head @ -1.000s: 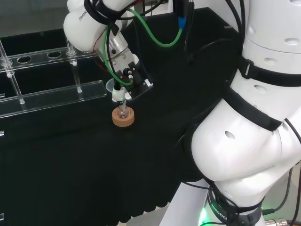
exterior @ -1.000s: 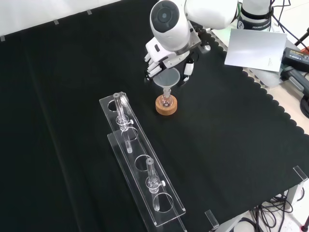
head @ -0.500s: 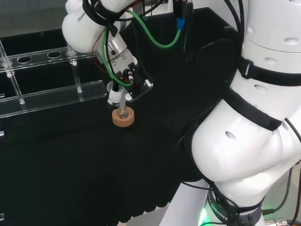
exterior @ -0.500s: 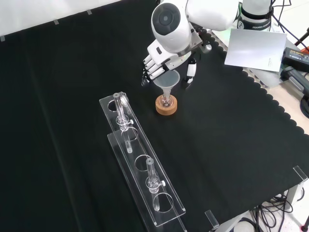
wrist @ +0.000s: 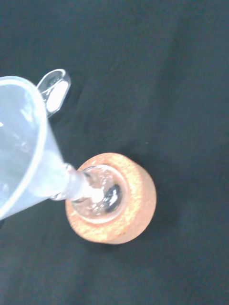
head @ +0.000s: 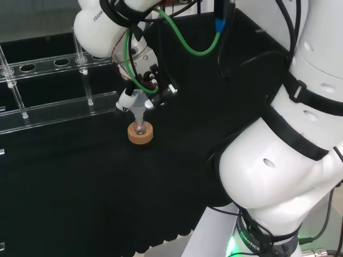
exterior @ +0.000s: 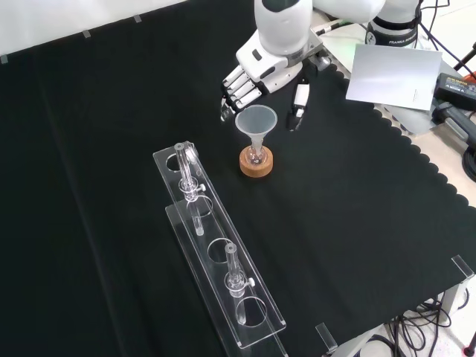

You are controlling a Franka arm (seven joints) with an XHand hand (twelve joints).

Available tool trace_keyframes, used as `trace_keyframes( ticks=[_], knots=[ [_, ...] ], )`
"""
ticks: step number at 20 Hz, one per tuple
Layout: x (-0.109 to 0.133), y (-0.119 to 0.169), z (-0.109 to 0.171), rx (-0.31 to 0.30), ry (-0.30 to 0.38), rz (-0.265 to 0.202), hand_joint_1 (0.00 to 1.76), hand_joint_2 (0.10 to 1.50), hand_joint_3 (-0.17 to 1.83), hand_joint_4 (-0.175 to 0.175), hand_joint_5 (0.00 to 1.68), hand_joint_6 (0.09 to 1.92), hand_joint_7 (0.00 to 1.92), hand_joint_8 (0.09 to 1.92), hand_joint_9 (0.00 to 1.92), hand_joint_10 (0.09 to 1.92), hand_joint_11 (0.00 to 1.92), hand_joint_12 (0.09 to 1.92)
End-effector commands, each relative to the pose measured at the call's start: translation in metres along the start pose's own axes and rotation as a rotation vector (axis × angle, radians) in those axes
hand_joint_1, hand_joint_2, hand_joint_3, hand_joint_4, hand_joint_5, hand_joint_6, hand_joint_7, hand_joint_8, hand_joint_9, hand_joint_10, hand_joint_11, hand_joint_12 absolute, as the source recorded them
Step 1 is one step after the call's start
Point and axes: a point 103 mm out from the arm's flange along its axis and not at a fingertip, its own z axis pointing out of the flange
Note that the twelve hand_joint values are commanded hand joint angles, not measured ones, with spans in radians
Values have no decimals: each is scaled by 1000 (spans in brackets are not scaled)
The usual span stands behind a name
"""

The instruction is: Place the funnel on the round-bottom flask.

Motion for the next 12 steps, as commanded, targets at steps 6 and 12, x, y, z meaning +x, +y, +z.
trace_keyframes(
  ticks=[6,12],
  knots=[
    [-43,4,-25,-71,154,-44,615,771,175,-43,339,87,150,706,434,703,379,1445],
    [-75,14,-34,-84,167,-29,623,770,183,-44,369,87,187,714,467,694,397,1440]
  ],
)
